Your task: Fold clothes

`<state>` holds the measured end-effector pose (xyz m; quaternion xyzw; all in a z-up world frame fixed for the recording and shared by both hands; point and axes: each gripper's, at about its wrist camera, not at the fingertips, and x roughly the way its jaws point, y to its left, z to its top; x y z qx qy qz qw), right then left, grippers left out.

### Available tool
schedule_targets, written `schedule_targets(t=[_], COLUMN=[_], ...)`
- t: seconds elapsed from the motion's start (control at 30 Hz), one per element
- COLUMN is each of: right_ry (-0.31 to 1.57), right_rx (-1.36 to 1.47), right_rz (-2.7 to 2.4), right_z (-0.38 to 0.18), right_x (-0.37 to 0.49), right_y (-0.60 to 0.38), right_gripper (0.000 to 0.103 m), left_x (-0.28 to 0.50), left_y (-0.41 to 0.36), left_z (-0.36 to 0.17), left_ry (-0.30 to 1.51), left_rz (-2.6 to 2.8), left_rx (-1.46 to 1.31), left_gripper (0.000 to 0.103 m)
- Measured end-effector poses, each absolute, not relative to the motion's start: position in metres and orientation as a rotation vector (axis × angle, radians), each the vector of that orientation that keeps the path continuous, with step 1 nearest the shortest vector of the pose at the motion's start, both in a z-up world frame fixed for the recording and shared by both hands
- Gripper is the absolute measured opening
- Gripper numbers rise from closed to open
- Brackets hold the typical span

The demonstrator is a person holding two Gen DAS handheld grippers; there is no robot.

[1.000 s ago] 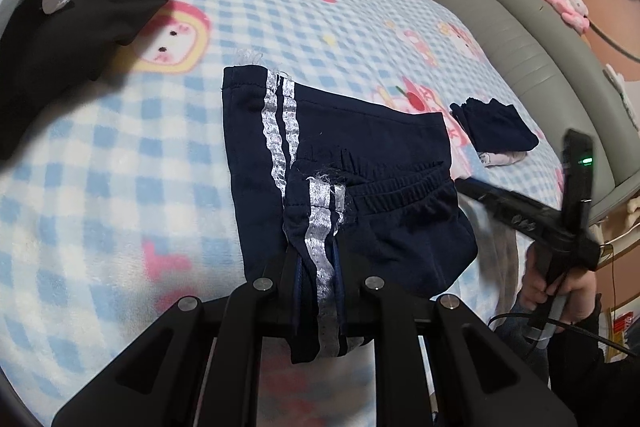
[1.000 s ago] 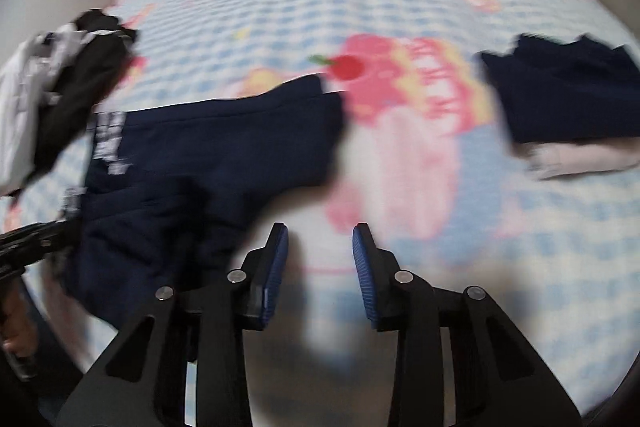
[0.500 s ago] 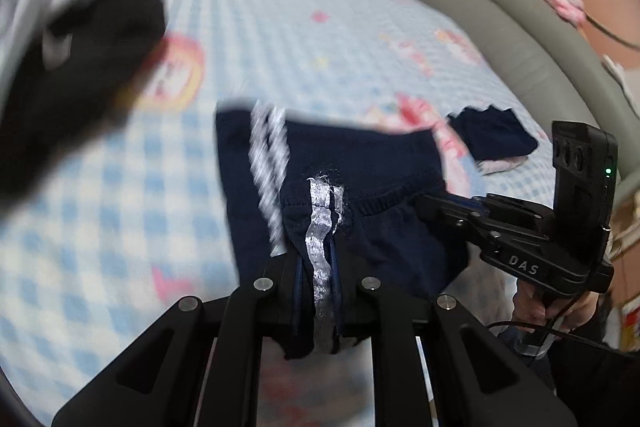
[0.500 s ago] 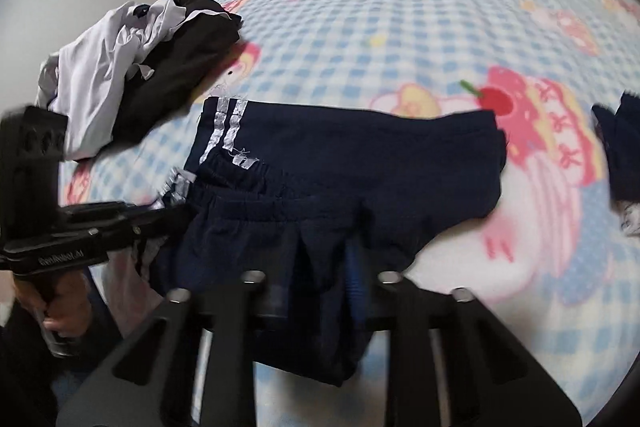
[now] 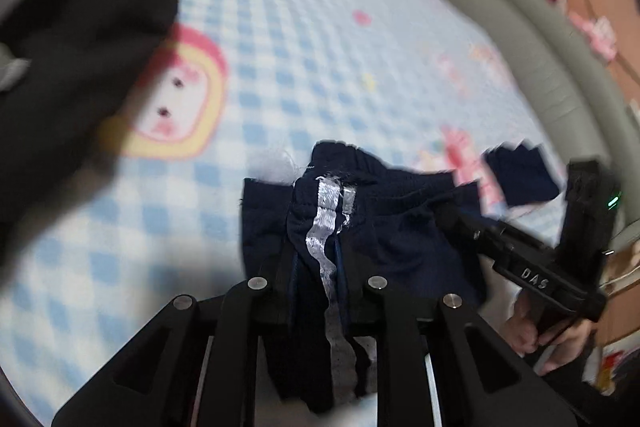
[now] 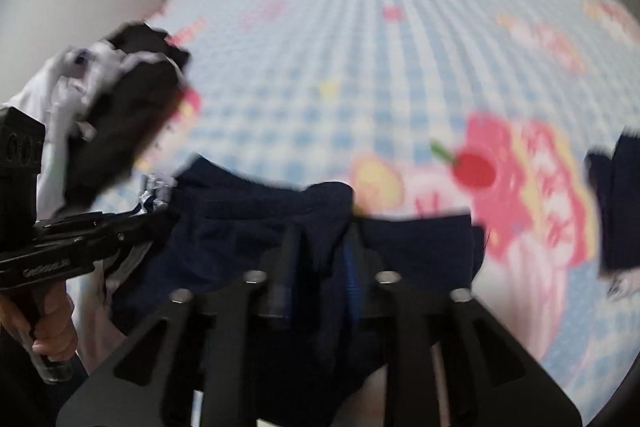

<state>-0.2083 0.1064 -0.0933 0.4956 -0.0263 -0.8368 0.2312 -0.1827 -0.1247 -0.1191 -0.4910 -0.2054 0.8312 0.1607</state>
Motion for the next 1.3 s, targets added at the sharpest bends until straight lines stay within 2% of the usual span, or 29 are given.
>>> schedule_targets(t=[0.1,0.17,0.23,0.33,0.53,0.77,0.8,0.83,0.9,0.93,1.03,1.07,1.13,1.2,1.3], right_ry=[-0.176,-0.26,-0.305,-0.292,-0.267,-0.183,-0.172,-0.15,-0.115,-0.096,-0.015,0.016,0.03,-0.01,-0.099], right_rx=[1.313,1.291,1.302,1.336,1.39,1.325,1.305,1.298,1.316,1.336,1.359,1.331,1.306,1.32,1.381], right_rz=[-2.324,-2.332,-2.306,-2.275,-2.32,-2.363,-2.36,-2.336,-2.281,-2.264,-2.263,-2.296,-2.348,-2.4,-2.416], right_z=[-0.075,-0.064,-0.064,-0.071,-0.091,-0.073,-0.07,-0.068,-0.072,-0.078,-0.087,-0.085,-0.084,-0.088,-0.102], right_x=[-0.191,-0.174,-0.162,-0.146,-0.138,-0.145,-0.149,-0.153,-0.159,-0.161,-0.161,-0.156,-0.149,-0.149,-0.153], right_y=[0.13,0.149,0.157,0.155,0.145,0.136,0.133,0.128,0.115,0.11,0.099,0.099,0.104,0.115,0.13], right_gripper=[0.039,0.048,0.053,0.053,0.053,0.053,0.054,0.061,0.063,0.063,0.037,0.032,0.026,0.024,0.021], left_x=[-0.153,-0.137,-0.123,-0.118,-0.124,-0.159,-0.165,-0.167,-0.171,-0.17,-0.164,-0.165,-0.172,-0.194,-0.221], left_y=[-0.146,-0.152,-0.155,-0.157,-0.138,-0.12,-0.115,-0.113,-0.11,-0.109,-0.105,-0.102,-0.096,-0.095,-0.105], left_z=[-0.096,-0.097,-0.104,-0.12,-0.116,-0.105,-0.107,-0.109,-0.113,-0.107,-0.085,-0.076,-0.071,-0.09,-0.134], left_ry=[-0.721,-0.767,-0.78,-0.815,-0.711,-0.477,-0.426,-0.42,-0.412,-0.405,-0.376,-0.362,-0.333,-0.369,-0.493], left_rz=[2.419,2.417,2.423,2.412,2.398,2.455,2.458,2.461,2.467,2.473,2.489,2.478,2.495,2.454,2.348], left_rx=[-1.282,-1.271,-1.278,-1.31,-1.3,-1.337,-1.366,-1.376,-1.394,-1.359,-1.239,-1.181,-1.148,-1.207,-1.449], left_gripper=[0.036,0.036,0.036,0.036,0.036,0.031,0.024,0.017,0.01,0.007,0.007,0.007,0.007,0.008,0.009])
